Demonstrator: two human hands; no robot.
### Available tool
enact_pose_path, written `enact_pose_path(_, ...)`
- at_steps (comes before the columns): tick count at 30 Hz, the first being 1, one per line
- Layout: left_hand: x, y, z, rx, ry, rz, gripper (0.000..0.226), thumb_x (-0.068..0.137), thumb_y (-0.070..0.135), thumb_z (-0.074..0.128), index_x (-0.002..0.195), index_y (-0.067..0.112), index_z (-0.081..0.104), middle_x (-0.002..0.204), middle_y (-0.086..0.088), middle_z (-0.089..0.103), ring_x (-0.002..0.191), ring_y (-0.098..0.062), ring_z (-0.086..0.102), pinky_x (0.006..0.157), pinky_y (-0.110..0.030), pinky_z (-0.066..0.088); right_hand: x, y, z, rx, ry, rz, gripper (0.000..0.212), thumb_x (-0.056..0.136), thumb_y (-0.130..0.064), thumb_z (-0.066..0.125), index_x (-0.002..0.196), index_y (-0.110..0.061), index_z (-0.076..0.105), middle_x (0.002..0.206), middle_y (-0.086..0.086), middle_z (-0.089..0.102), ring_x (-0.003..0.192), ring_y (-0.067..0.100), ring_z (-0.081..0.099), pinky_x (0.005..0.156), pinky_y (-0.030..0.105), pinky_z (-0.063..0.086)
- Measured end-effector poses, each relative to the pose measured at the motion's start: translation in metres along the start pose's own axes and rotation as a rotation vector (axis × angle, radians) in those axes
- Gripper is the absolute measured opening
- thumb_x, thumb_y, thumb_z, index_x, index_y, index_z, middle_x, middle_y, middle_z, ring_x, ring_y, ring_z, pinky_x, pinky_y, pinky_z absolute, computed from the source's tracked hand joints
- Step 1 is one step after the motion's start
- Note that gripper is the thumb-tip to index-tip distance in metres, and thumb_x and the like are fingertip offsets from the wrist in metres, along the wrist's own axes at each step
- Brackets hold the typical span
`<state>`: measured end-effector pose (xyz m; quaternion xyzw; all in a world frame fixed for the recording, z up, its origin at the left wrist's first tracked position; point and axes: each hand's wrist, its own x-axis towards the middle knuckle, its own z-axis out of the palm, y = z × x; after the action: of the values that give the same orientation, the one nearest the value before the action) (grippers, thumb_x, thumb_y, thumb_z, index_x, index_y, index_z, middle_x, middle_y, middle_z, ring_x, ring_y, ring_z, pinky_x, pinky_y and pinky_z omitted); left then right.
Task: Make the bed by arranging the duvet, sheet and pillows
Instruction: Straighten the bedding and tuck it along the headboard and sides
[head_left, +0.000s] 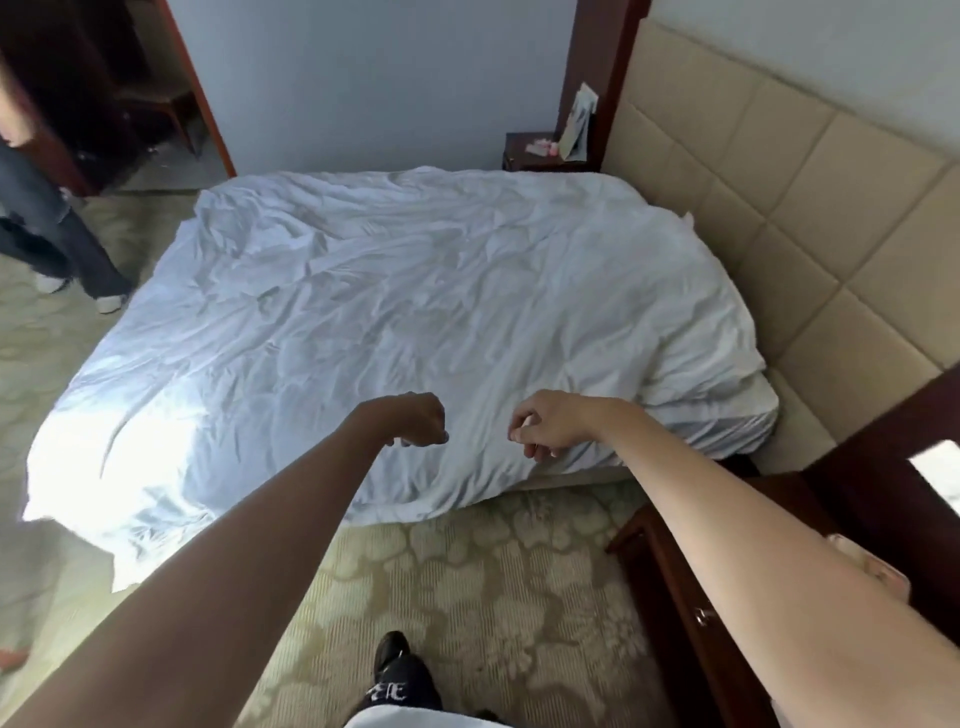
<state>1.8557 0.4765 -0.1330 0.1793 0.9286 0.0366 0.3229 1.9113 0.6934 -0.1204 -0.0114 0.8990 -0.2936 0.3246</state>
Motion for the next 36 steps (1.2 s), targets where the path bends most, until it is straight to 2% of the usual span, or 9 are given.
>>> enact_pose_path(4, 0.027, 0.043, -0.007, 0.026, -0.011, 0.070, 0.029, 0.097, 0.035, 0.051, 0.115, 0.016, 0.063, 0.109, -0.013, 0.064, 0.081, -0.022, 0.064, 0.078, -0.036, 0.060, -0.016, 0.041, -0.020, 0.063, 0.054, 0.041, 0.022, 0.102, -0.023, 0.052, 0.114, -0.008, 0.062, 0.096, 0.010, 0.074, 0.090, 0.023, 0.073, 0.067, 0.027, 0.055)
enact_pose_path(7, 0.055, 0.079, -0.013, 0.060, -0.026, 0.129, 0.027, 0.096, 0.036, 0.051, 0.113, 0.019, 0.063, 0.101, -0.008, 0.062, 0.073, -0.017, 0.062, 0.077, -0.035, 0.060, -0.025, 0.073, -0.038, 0.109, 0.096, 0.089, 0.022, 0.102, -0.022, 0.051, 0.114, -0.009, 0.062, 0.094, 0.010, 0.073, 0.088, 0.022, 0.072, 0.065, 0.024, 0.053)
enact_pose_path(12, 0.113, 0.145, -0.033, 0.118, -0.050, 0.241, 0.026, 0.096, 0.036, 0.049, 0.112, 0.020, 0.062, 0.108, -0.010, 0.063, 0.077, -0.022, 0.063, 0.071, -0.034, 0.058, -0.026, 0.132, -0.078, 0.175, 0.171, 0.176, 0.023, 0.101, -0.024, 0.052, 0.114, -0.008, 0.063, 0.093, 0.009, 0.073, 0.081, 0.018, 0.071, 0.071, 0.031, 0.055)
enact_pose_path(16, 0.174, 0.195, -0.056, 0.154, -0.051, 0.333, 0.025, 0.095, 0.034, 0.049, 0.110, 0.020, 0.063, 0.109, -0.012, 0.066, 0.070, -0.022, 0.062, 0.071, -0.033, 0.055, -0.018, 0.179, -0.116, 0.191, 0.212, 0.247, 0.025, 0.102, -0.023, 0.050, 0.114, -0.006, 0.062, 0.092, 0.009, 0.073, 0.079, 0.017, 0.071, 0.062, 0.026, 0.054)
enact_pose_path(21, 0.251, 0.255, -0.095, 0.187, -0.048, 0.429, 0.022, 0.095, 0.032, 0.048, 0.110, 0.022, 0.062, 0.112, -0.010, 0.063, 0.081, -0.027, 0.066, 0.069, -0.032, 0.054, -0.006, 0.230, -0.181, 0.235, 0.265, 0.345, 0.025, 0.101, -0.024, 0.049, 0.116, -0.009, 0.062, 0.097, 0.009, 0.073, 0.083, 0.016, 0.071, 0.071, 0.030, 0.055)
enact_pose_path(24, 0.288, 0.284, -0.120, 0.217, -0.030, 0.490, 0.021, 0.096, 0.035, 0.050, 0.110, 0.025, 0.062, 0.118, -0.007, 0.059, 0.093, -0.028, 0.066, 0.076, -0.035, 0.055, 0.002, 0.258, -0.220, 0.290, 0.353, 0.396, 0.023, 0.101, -0.025, 0.050, 0.113, -0.010, 0.063, 0.096, 0.010, 0.073, 0.085, 0.019, 0.072, 0.078, 0.038, 0.058)
enact_pose_path(26, 0.307, 0.298, -0.135, 0.228, -0.011, 0.526, 0.020, 0.097, 0.034, 0.050, 0.109, 0.024, 0.061, 0.121, -0.007, 0.057, 0.097, -0.028, 0.065, 0.082, -0.038, 0.056, 0.004, 0.274, -0.236, 0.326, 0.413, 0.419, 0.022, 0.102, -0.026, 0.049, 0.111, -0.011, 0.062, 0.095, 0.009, 0.072, 0.081, 0.017, 0.071, 0.076, 0.036, 0.058)
enact_pose_path(30, 0.334, 0.320, -0.151, 0.233, -0.015, 0.575, 0.021, 0.097, 0.031, 0.050, 0.111, 0.021, 0.061, 0.121, -0.007, 0.057, 0.098, -0.027, 0.065, 0.086, -0.041, 0.056, 0.005, 0.298, -0.251, 0.374, 0.429, 0.491, 0.021, 0.103, -0.026, 0.048, 0.110, -0.011, 0.061, 0.097, 0.009, 0.072, 0.077, 0.014, 0.069, 0.067, 0.027, 0.054)
enact_pose_path(36, 0.372, 0.344, -0.157, 0.244, -0.040, 0.605, 0.029, 0.097, 0.031, 0.051, 0.124, 0.021, 0.055, 0.126, -0.008, 0.056, 0.109, -0.025, 0.059, 0.088, -0.034, 0.050, 0.012, 0.333, -0.262, 0.439, 0.444, 0.580, 0.018, 0.102, -0.025, 0.049, 0.110, -0.014, 0.062, 0.094, 0.007, 0.073, 0.075, 0.012, 0.068, 0.064, 0.025, 0.053)
